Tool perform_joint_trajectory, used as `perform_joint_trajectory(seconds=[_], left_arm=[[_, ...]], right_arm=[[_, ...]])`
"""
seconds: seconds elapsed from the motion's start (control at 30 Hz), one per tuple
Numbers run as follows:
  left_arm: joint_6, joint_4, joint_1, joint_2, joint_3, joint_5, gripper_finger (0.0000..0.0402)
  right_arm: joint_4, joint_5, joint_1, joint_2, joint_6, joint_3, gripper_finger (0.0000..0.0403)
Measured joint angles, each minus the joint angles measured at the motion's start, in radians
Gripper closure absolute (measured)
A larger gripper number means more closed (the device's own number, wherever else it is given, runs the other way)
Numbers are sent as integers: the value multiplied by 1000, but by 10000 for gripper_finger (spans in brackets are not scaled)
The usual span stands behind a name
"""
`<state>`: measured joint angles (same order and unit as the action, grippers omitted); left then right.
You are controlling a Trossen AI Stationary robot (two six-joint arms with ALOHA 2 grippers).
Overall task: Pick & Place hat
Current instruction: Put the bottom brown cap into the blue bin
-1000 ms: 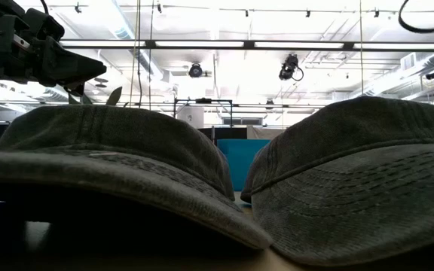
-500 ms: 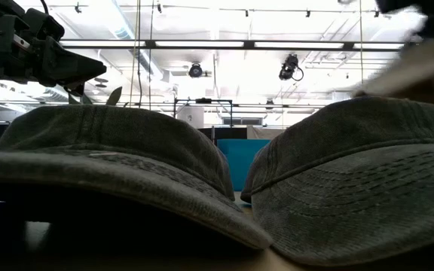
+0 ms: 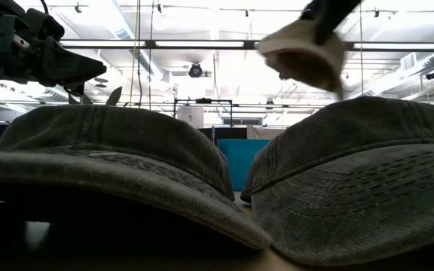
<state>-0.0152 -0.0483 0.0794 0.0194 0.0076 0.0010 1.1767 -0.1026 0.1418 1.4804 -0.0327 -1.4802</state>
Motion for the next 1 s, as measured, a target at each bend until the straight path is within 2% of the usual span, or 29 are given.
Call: perform_joint_trajectory(seconds=[0.2, 0.4, 0.6, 0.77, 1.0], left_arm=[[0, 0, 0, 0, 0, 0, 335], [0, 0, 0, 0, 0, 0, 335], [0, 0, 0, 0, 0, 0, 335], [0, 0, 0, 0, 0, 0, 335], [0, 0, 0, 0, 0, 0, 335]], right_arm=[[9, 15, -114, 159, 151, -99, 403], [35, 13, -178, 266, 183, -111, 403], [14, 14, -189, 377, 214, -111, 403], [-12, 93, -188, 455, 233, -111, 403], [-52, 120, -189, 517, 224, -111, 396]])
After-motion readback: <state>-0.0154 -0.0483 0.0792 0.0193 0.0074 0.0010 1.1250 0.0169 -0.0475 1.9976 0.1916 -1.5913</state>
